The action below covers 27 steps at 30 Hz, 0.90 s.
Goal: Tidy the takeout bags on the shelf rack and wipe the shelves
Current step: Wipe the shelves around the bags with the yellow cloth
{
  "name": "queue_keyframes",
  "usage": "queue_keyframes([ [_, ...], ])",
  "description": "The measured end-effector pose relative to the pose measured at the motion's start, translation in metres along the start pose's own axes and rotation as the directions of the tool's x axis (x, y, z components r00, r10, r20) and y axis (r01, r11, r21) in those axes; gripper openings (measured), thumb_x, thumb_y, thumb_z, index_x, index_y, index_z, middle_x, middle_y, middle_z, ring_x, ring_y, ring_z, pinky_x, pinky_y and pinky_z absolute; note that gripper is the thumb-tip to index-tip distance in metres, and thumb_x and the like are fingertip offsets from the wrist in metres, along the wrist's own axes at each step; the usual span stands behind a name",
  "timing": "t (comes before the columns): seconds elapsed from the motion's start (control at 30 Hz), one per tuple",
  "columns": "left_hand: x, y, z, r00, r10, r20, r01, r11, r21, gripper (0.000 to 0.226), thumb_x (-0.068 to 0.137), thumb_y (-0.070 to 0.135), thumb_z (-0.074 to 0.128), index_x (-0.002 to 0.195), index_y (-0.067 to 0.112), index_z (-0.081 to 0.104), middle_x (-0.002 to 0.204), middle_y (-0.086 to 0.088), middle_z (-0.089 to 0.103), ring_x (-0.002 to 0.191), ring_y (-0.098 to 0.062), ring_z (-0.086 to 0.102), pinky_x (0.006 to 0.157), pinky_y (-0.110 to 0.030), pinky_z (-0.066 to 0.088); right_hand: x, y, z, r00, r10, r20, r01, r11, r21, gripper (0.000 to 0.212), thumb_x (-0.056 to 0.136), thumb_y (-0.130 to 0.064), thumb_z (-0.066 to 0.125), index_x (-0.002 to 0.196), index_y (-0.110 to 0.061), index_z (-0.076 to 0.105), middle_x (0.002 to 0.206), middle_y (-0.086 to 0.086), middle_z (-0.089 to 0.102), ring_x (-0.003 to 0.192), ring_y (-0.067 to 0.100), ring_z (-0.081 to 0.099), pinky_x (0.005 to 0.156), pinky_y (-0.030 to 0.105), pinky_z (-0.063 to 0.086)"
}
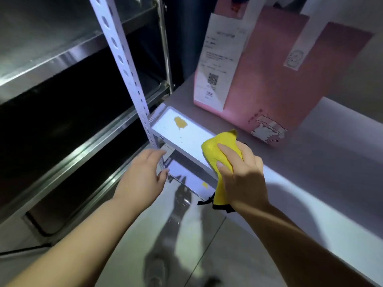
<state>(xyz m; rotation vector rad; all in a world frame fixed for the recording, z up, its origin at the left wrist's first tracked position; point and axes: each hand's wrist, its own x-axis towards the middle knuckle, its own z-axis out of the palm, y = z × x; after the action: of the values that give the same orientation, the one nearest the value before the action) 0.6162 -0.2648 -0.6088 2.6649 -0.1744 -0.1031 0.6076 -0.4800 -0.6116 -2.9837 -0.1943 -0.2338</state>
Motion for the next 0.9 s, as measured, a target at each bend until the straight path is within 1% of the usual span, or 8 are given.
queue_keyframes([
  [0.17, 0.037, -0.028, -0.041, 0.985, -0.058, -0.163, 0.038, 0.991, -0.125, 0.054, 0.086, 0.03, 0.061, 0.132, 0.021, 0.035, 0.128, -0.005, 0.047, 0.115, -0.021, 0.051, 0.089, -0.03, 0.04, 0.043, -0.036, -0.007, 0.991, 0.132, 0.019, -0.13, 0.927, 0.352, 0.037, 0.095, -0.028, 0.046, 0.132, -0.034, 0.048, 0.143, 0.001, 0.037, 0.113, 0.031, 0.041, 0.097, 0.033, 0.028],
  [0.3, 0.072, -0.035, -0.071, 0.97, -0.051, -0.236, 0.005, 0.982, -0.191, 0.08, 0.088, 0.037, 0.058, 0.147, 0.02, 0.007, 0.142, -0.008, 0.038, 0.118, -0.019, 0.047, 0.086, -0.028, 0.037, 0.081, -0.053, 0.004, 0.984, 0.133, 0.117, -0.163, 0.935, 0.314, 0.043, 0.097, -0.034, 0.04, 0.14, -0.039, 0.035, 0.142, 0.004, 0.035, 0.113, 0.034, 0.041, 0.101, 0.038, 0.029],
  [0.43, 0.098, -0.028, -0.088, 0.975, 0.101, -0.197, -0.159, 0.939, -0.305, 0.078, 0.089, 0.03, 0.057, 0.144, 0.032, 0.001, 0.141, 0.006, 0.042, 0.109, -0.006, 0.052, 0.08, -0.018, 0.043, 0.108, -0.071, 0.026, 0.967, 0.159, 0.198, -0.201, 0.956, 0.213, 0.045, 0.098, -0.036, 0.036, 0.141, -0.045, 0.028, 0.145, 0.004, 0.031, 0.11, 0.034, 0.039, 0.097, 0.039, 0.03],
  [0.63, 0.103, -0.031, -0.08, 0.979, 0.12, -0.167, -0.184, 0.874, -0.45, 0.062, 0.091, 0.02, 0.052, 0.12, 0.057, 0.01, 0.092, 0.046, 0.05, 0.082, 0.017, 0.053, 0.058, 0.001, 0.038, 0.125, -0.089, 0.049, 0.981, 0.083, 0.176, -0.103, 0.989, 0.106, 0.04, 0.097, -0.041, 0.036, 0.135, -0.052, 0.033, 0.153, -0.007, 0.022, 0.117, 0.03, 0.034, 0.089, 0.038, 0.025],
  [0.7, 0.102, -0.031, -0.079, 0.982, 0.098, -0.163, -0.164, 0.868, -0.468, 0.062, 0.091, 0.021, 0.051, 0.124, 0.054, 0.011, 0.096, 0.04, 0.052, 0.083, 0.016, 0.053, 0.062, -0.001, 0.04, 0.115, -0.087, 0.041, 0.984, 0.035, 0.177, -0.059, 0.99, 0.127, 0.037, 0.095, -0.037, 0.044, 0.13, -0.048, 0.044, 0.152, -0.007, 0.028, 0.117, 0.031, 0.039, 0.089, 0.039, 0.03],
  [0.77, 0.103, -0.031, -0.078, 0.987, 0.076, -0.144, -0.137, 0.868, -0.477, 0.063, 0.091, 0.026, 0.05, 0.132, 0.048, 0.008, 0.105, 0.027, 0.055, 0.085, 0.016, 0.053, 0.066, -0.01, 0.041, 0.101, -0.084, 0.026, 0.993, -0.059, 0.106, 0.044, 0.99, 0.134, 0.038, 0.082, -0.023, 0.061, 0.117, -0.038, 0.061, 0.135, 0.004, 0.053, 0.093, 0.035, 0.056, 0.073, 0.041, 0.048],
  [0.83, 0.103, -0.033, -0.075, 0.988, 0.072, -0.134, -0.127, 0.871, -0.474, 0.062, 0.091, 0.027, 0.05, 0.135, 0.043, 0.009, 0.104, 0.018, 0.056, 0.079, 0.016, 0.053, 0.064, -0.018, 0.039, 0.085, -0.074, 0.018, 0.979, -0.142, 0.146, 0.14, 0.99, 0.019, 0.052, 0.071, -0.009, 0.057, 0.114, -0.039, 0.055, 0.117, 0.004, 0.06, 0.071, 0.036, 0.053, 0.056, 0.037, 0.049],
  [0.9, 0.103, -0.033, -0.073, 0.987, 0.07, -0.143, -0.129, 0.879, -0.46, 0.059, 0.092, 0.025, 0.05, 0.134, 0.038, 0.011, 0.099, 0.014, 0.055, 0.071, 0.019, 0.052, 0.06, -0.015, 0.035, 0.074, -0.061, 0.02, 0.964, -0.092, 0.25, 0.11, 0.992, -0.06, 0.053, 0.078, -0.012, 0.045, 0.122, -0.042, 0.046, 0.123, 0.0, 0.051, 0.078, 0.035, 0.046, 0.061, 0.032, 0.044],
])
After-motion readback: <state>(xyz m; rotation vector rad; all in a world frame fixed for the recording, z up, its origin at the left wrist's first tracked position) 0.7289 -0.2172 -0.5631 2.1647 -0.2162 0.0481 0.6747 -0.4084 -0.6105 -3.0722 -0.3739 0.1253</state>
